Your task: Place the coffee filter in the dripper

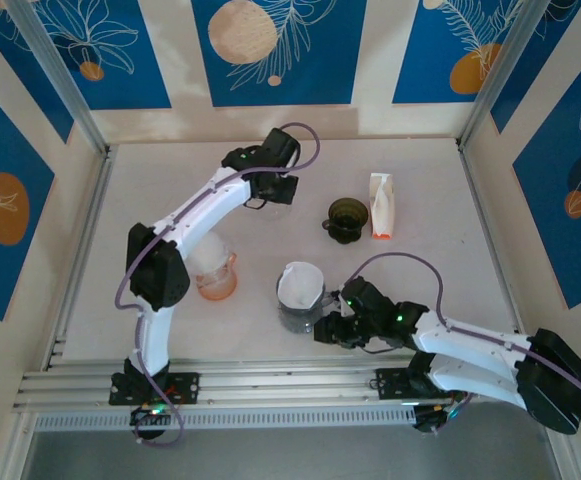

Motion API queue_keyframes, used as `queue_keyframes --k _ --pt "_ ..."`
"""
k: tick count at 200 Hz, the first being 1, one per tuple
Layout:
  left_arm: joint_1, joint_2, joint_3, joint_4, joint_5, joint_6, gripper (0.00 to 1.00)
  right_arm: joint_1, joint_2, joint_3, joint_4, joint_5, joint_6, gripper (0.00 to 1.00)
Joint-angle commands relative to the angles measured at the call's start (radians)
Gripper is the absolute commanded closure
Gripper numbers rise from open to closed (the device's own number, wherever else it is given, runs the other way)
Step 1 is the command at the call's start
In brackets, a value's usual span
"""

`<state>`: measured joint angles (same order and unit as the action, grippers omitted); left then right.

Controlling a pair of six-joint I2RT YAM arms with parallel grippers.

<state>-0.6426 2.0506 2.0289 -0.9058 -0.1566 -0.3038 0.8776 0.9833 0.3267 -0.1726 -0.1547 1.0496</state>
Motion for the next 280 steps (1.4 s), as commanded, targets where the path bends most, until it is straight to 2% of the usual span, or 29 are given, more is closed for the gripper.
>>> queue_keyframes --k 1,53,163,280 --pt "0.023 -0.037 0.069 -0.037 0.016 0.021 1.00 -0.023 0.052 0.022 0.090 -0.058 -0.006 0.63" --pt "0.059 -0.030 0.191 -0.095 0.051 0.019 1.00 -0.051 0.173 0.082 0.162 -0.079 -0.032 0.64" --pt "0.086 -0.100 0.201 -0.102 0.105 0.018 1.00 -0.089 0.382 0.196 0.326 -0.050 -0.065 0.65" --pt "0.095 -0.150 0.262 -0.128 0.141 0.022 1.00 -0.173 0.687 0.453 0.377 -0.096 -0.116 0.67"
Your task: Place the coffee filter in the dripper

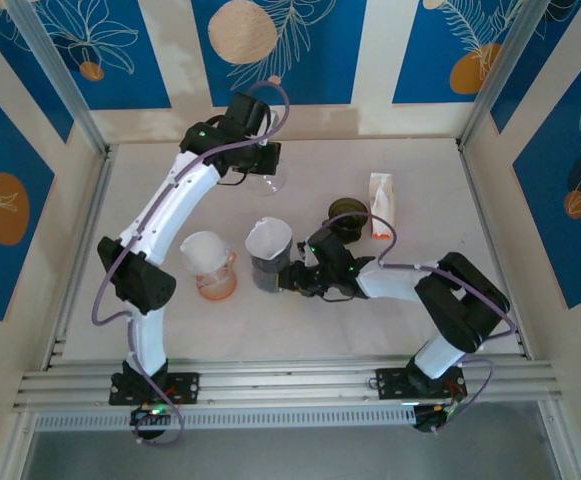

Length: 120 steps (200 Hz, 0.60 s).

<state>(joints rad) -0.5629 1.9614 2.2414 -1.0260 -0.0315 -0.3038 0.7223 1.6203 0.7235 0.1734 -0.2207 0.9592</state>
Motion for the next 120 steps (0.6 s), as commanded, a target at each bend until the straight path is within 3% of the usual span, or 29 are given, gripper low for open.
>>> queue_keyframes --k 1,120 --pt "0.015 -0.061 0.051 -0.009 0.016 0.022 1.00 -0.019 0.053 0.060 0.031 -0.031 -0.025 0.67" --pt "0.014 -0.078 0.110 -0.040 0.062 0.014 1.00 -0.069 0.288 0.329 -0.002 -0.086 -0.034 0.67"
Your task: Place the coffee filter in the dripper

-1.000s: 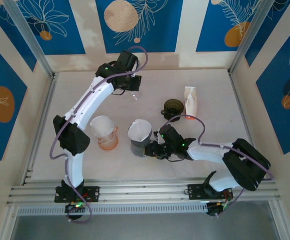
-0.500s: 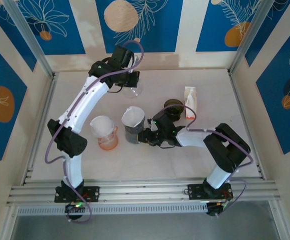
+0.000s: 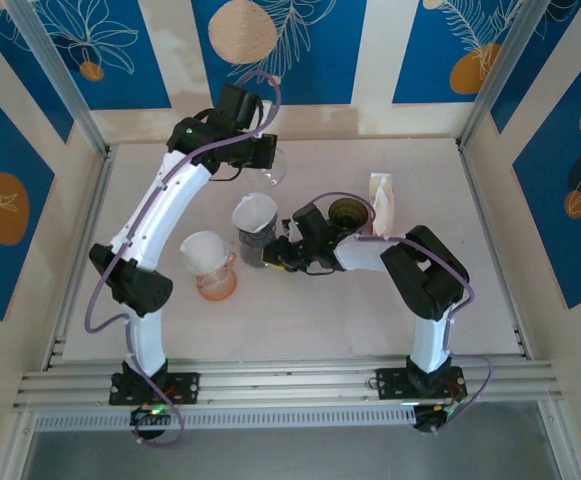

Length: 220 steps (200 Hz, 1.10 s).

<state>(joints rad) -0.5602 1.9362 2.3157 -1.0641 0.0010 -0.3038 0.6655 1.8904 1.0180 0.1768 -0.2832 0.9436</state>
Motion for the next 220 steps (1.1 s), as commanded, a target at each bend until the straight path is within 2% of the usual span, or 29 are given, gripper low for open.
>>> queue_keyframes --k 1,34,79,101,138,175,220 --pt "0.010 -0.053 0.036 -0.002 0.030 0.014 1.00 -0.012 0.017 0.034 -0.004 -0.024 -0.019 0.67" --pt "-0.005 -0.057 0.031 -0.004 0.038 0.012 1.00 -0.001 -0.067 -0.029 -0.015 0.010 -0.033 0.61" --pt "-0.061 -0.064 0.031 0.007 0.050 0.012 1.00 0.019 -0.319 -0.228 -0.095 0.133 -0.029 0.57" --pt "-0.109 -0.061 0.028 0.003 0.028 0.022 1.00 0.017 -0.487 -0.324 -0.217 0.254 -0.030 0.57" --pt "-0.211 -0.066 -0.007 0.016 -0.014 0.039 1.00 -0.011 -0.838 -0.400 -0.551 0.511 -0.075 0.53" --pt "-0.319 -0.100 -0.151 0.092 -0.054 0.042 1.00 -0.082 -1.106 -0.411 -0.783 0.626 -0.092 0.50" --pt "-0.450 -0.163 -0.449 0.197 -0.120 0.051 1.00 -0.128 -1.264 -0.390 -0.910 0.710 -0.107 0.49"
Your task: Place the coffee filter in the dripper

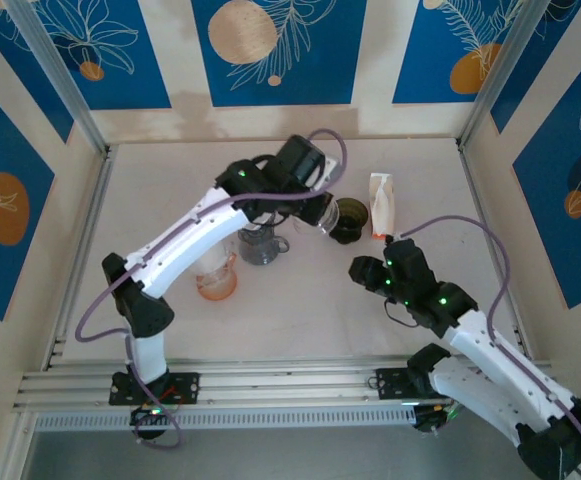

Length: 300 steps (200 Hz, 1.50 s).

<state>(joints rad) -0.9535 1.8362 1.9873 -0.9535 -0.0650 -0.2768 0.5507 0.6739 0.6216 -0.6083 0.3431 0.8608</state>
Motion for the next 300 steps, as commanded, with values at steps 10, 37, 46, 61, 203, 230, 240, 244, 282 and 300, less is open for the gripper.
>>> queue_keyframes --k 10,37,46,61,203,230,240,244,282,300 --pt "-0.085 -0.070 -0.177 0.106 -0.052 0.014 1.00 -0.019 -0.059 0.004 -0.137 0.083 -0.023 0.48" --pt "-0.167 -0.064 -0.284 0.112 -0.113 0.017 1.00 -0.025 -0.063 -0.013 -0.134 0.064 -0.016 0.47" --pt "-0.182 -0.064 -0.325 0.122 -0.122 0.019 1.00 -0.024 -0.062 -0.020 -0.129 0.058 -0.010 0.47" --pt "-0.189 -0.060 -0.392 0.151 -0.097 0.007 1.00 -0.025 -0.061 -0.029 -0.121 0.049 -0.006 0.46" --pt "-0.268 -0.001 -0.560 0.241 -0.102 -0.050 1.00 -0.026 -0.069 -0.029 -0.133 0.043 -0.002 0.46" --pt "-0.268 -0.002 -0.572 0.249 -0.100 -0.050 0.91 -0.026 -0.069 -0.033 -0.134 0.041 0.002 0.45" --pt "-0.268 -0.001 -0.578 0.251 -0.095 -0.049 0.85 -0.026 -0.070 -0.034 -0.128 0.036 0.003 0.45" --pt "-0.268 -0.002 -0.580 0.251 -0.094 -0.049 0.83 -0.026 -0.069 -0.035 -0.128 0.033 0.004 0.45" --pt "-0.268 -0.048 -0.601 0.275 -0.103 -0.053 0.59 -0.026 -0.069 -0.035 -0.111 0.021 0.006 0.42" --pt "-0.268 -0.077 -0.598 0.282 -0.106 -0.055 0.51 -0.026 -0.065 -0.032 -0.102 0.011 0.004 0.41"
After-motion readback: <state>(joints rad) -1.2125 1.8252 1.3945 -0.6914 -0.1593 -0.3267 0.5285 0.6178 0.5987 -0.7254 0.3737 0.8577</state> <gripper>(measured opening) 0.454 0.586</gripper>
